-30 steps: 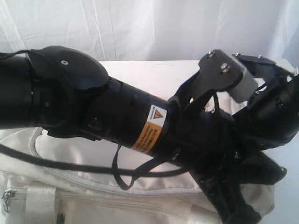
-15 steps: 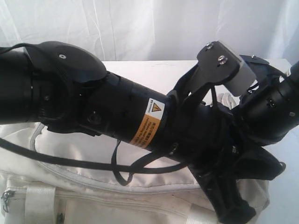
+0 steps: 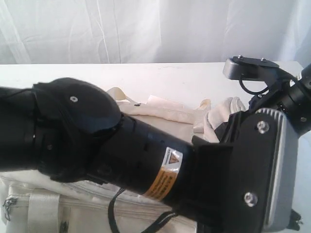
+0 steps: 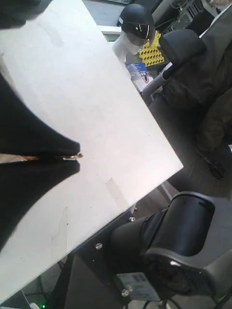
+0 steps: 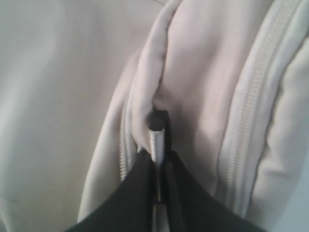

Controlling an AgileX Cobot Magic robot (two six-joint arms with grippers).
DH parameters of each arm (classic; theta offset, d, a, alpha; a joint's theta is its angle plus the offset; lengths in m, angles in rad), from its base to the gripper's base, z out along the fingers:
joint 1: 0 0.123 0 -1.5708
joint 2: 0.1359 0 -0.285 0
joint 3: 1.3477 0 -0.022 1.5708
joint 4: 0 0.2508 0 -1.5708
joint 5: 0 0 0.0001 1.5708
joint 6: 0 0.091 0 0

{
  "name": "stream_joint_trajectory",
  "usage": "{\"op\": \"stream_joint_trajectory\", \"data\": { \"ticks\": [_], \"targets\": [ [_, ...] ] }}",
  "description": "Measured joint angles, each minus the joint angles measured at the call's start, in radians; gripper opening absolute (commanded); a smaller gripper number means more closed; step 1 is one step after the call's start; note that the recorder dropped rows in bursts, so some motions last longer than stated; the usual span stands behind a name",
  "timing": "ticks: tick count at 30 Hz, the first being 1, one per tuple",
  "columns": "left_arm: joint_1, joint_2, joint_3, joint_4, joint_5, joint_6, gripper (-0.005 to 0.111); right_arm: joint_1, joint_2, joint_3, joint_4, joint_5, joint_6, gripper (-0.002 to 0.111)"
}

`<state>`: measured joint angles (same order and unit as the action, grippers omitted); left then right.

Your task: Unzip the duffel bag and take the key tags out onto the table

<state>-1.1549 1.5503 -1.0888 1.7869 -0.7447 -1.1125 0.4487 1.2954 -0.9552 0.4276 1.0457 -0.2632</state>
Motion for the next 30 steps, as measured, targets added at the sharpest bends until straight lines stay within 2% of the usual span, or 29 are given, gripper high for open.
{"op": "stream_joint_trajectory", "data": {
  "ticks": [3, 10, 15, 17, 23, 30],
  "targets": [
    [-0.012, -0.011, 0.064, -0.022, 0.024, 0.1, 0.0, 0.0, 0.004, 0.0, -0.009, -0.013, 0.0, 0.0],
    [-0.021, -0.019, 0.109, -0.037, 0.087, 0.233, 0.0, 0.0, 0.008, 0.0, -0.014, -0.046, 0.002, 0.0],
    [-0.03, -0.087, 0.151, -0.039, 0.313, 0.246, 0.0, 0.0, 0.008, 0.0, -0.028, -0.075, 0.002, 0.0],
    [-0.03, -0.124, 0.189, -0.039, 0.364, 0.231, 0.0, 0.0, 0.008, -0.009, -0.037, -0.08, 0.002, 0.0],
    [-0.03, -0.227, 0.264, -0.043, 0.301, 0.141, 0.0, 0.0, 0.009, -0.06, -0.041, -0.077, 0.002, 0.0],
    [-0.03, -0.285, 0.322, -0.045, 0.299, 0.07, 0.0, 0.0, 0.009, -0.06, -0.043, -0.076, 0.002, 0.0]
  ]
}}
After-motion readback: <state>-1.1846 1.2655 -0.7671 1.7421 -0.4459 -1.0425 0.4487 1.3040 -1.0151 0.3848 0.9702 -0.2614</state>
